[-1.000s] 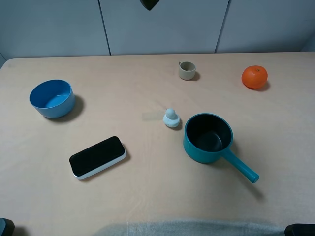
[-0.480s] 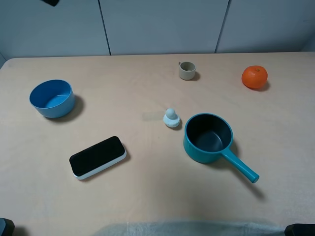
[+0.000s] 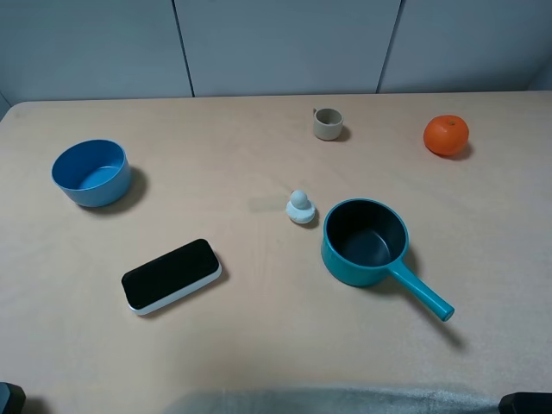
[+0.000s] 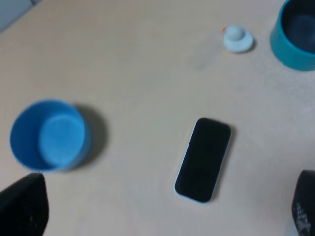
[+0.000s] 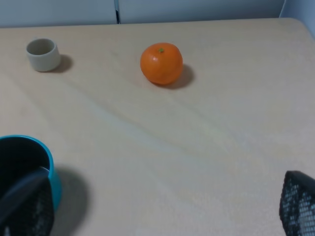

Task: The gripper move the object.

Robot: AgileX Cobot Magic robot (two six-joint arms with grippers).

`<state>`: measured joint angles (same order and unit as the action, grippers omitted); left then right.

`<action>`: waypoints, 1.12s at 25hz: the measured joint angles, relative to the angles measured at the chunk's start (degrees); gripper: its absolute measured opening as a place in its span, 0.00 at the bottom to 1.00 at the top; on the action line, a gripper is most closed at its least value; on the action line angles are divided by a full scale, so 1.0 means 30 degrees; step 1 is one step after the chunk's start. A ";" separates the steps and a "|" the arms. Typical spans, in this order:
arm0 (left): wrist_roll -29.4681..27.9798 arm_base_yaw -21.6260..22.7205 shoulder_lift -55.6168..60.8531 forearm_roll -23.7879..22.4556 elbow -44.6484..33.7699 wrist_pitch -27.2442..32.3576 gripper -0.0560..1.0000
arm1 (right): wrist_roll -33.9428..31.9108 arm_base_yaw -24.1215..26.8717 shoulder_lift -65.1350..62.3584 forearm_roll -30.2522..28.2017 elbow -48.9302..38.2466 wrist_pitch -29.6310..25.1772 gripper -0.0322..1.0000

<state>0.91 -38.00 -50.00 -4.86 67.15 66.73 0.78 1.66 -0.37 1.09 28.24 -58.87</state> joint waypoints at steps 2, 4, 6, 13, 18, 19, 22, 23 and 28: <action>0.0000 0.1161 0.1169 0.0387 -0.1086 0.0000 0.99 | 0.0000 0.0000 0.0000 0.0000 0.0000 0.0000 0.70; 0.0000 0.2601 0.2306 0.0711 -0.2293 0.0000 0.99 | 0.0000 0.0000 0.0000 0.0000 0.0000 0.0000 0.70; 0.0000 0.3940 0.3643 0.0846 -0.3382 0.0000 0.99 | 0.0000 0.0000 0.0000 0.0000 0.0000 0.0000 0.70; 0.0000 0.8297 0.8819 0.0866 -0.6757 0.0011 0.99 | 0.0000 0.0000 0.0000 0.0000 0.0000 0.0000 0.70; 0.0000 1.0410 1.1952 0.0416 -0.8977 -0.0183 0.99 | 0.0000 0.0000 0.0000 0.0000 0.0000 0.0000 0.70; 0.0000 1.0715 1.2469 0.0379 -0.9368 -0.0420 0.99 | 0.0000 0.0000 0.0000 0.0000 0.0000 0.0000 0.70; 0.0000 1.1647 1.3570 0.0381 -1.0742 -0.1126 0.99 | 0.0000 0.0000 0.0000 0.0000 0.0000 0.0000 0.70; 0.0000 1.1862 1.3854 0.0381 -1.1091 -0.1303 0.99 | 0.0000 0.0000 0.0000 0.0000 0.0000 0.0000 0.70; 0.0045 1.2668 1.5095 0.0479 -1.2918 -0.1692 0.99 | 0.0000 0.0000 0.0000 0.0000 0.0000 0.0000 0.70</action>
<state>1.04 0.00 -4.71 -3.42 28.40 61.65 0.78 1.66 -0.37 1.09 28.24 -58.87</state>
